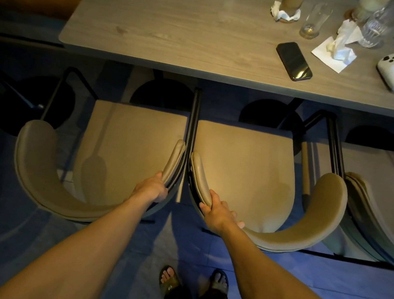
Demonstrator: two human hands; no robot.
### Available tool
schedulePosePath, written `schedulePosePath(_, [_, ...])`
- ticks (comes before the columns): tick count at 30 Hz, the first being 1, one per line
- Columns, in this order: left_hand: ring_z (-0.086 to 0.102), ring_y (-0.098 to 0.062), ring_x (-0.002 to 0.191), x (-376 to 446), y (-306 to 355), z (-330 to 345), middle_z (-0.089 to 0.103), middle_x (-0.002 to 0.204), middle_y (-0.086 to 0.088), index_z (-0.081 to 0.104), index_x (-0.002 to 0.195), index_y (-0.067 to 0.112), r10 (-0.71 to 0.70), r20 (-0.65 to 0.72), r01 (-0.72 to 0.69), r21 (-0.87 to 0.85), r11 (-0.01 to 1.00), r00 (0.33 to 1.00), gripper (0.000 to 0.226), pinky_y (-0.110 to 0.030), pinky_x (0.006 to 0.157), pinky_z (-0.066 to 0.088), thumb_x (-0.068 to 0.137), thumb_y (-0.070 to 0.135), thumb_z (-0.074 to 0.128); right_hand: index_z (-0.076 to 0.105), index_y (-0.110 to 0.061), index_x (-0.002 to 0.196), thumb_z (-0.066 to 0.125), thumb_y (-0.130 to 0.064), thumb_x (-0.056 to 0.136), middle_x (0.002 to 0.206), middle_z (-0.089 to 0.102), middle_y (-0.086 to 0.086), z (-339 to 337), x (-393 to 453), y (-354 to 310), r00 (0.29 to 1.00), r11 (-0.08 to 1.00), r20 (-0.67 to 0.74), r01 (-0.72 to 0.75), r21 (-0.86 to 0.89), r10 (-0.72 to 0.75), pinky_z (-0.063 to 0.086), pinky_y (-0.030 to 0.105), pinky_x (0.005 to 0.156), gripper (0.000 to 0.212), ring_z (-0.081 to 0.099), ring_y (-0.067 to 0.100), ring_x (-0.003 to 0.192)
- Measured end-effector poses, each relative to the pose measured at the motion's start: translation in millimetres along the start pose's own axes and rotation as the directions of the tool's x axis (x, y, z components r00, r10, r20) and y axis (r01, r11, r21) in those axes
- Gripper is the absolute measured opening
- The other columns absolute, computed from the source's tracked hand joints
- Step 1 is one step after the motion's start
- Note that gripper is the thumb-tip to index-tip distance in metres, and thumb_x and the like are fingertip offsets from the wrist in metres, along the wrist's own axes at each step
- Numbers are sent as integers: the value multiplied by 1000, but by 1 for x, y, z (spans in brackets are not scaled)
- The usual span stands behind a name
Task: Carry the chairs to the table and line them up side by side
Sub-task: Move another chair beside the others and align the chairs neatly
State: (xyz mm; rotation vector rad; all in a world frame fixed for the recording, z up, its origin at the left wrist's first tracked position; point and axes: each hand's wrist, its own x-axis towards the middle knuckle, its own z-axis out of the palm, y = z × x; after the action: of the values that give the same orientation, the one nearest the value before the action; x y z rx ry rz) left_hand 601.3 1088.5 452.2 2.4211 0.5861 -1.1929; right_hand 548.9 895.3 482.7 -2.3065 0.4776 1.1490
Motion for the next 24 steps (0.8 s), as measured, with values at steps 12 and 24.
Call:
schedulePosePath(12, [55, -33, 121, -6, -3, -5, 55, 136, -12, 35, 146, 18, 48, 17, -49, 36, 998, 999, 54, -43, 103, 45, 95, 29, 51, 9, -48, 154, 31, -52, 103, 152, 34, 1, -4, 0, -2, 999, 1000, 36, -11, 21, 11, 10, 63, 112, 56, 25, 37, 141])
schedulePosePath(24, [34, -36, 141, -16, 4, 0, 31, 157, -14, 9, 157, 19, -30, 29, 33, -100, 994, 999, 73, -44, 115, 32, 98, 34, 50, 11, -49, 153, 30, -53, 102, 152, 33, 0, -2, 5, 0, 999, 1000, 34, -15, 27, 14, 11, 62, 109, 55, 24, 36, 142])
